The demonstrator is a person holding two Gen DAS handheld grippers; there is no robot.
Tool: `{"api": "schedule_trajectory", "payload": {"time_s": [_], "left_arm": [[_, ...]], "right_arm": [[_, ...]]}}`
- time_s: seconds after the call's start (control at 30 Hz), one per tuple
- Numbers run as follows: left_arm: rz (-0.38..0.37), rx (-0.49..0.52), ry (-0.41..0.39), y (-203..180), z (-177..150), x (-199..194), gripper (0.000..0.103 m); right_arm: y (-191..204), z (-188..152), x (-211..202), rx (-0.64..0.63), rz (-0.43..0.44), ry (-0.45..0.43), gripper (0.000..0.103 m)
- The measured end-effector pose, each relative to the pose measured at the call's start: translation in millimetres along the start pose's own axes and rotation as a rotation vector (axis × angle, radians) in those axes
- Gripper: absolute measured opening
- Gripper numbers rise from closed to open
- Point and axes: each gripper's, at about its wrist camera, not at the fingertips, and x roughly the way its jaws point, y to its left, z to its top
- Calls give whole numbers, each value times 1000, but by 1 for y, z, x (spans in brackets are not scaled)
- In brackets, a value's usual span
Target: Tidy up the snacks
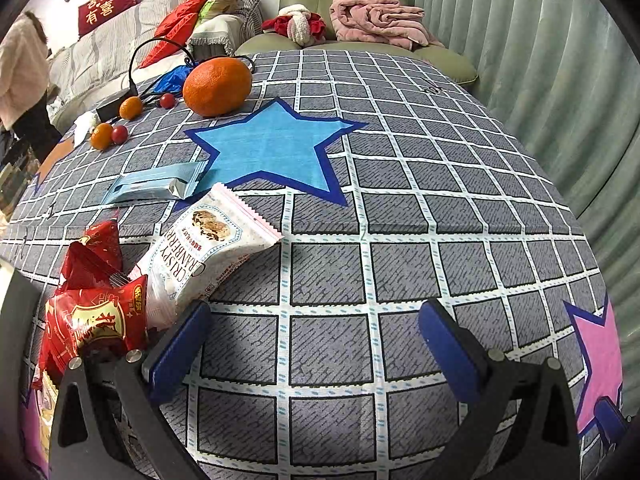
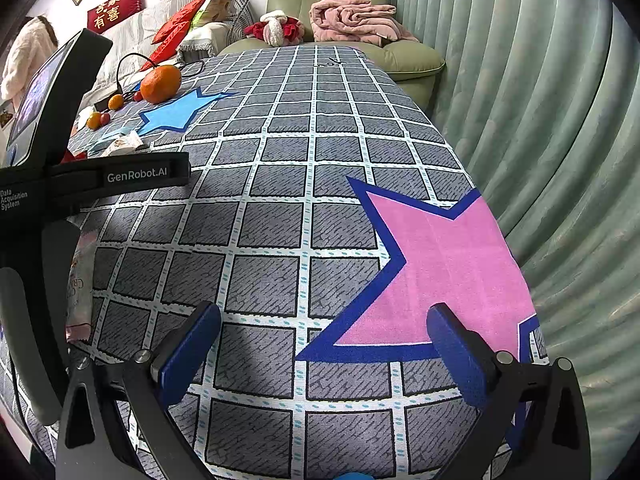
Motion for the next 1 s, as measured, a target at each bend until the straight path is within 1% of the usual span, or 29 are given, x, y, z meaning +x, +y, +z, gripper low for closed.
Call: {"api": "schedule_trajectory", "payload": {"time_s": [0.83,0.87,0.93,0.97,1.0], "left_arm": [[-1,2,6,0,1,0,103],[-5,9,21,0,1,0,103],[-22,29,89,0,5,3,103],[-46,43,137,0,6,1,103],[-66,45,152,0,6,-1,103]], "right_arm": [[0,0,0,0,1,-2,103],[0,0,0,0,1,-2,103],[0,0,0,0,1,-2,103],[0,0,0,0,1,-2,103],[0,0,0,0,1,-2,103]]}}
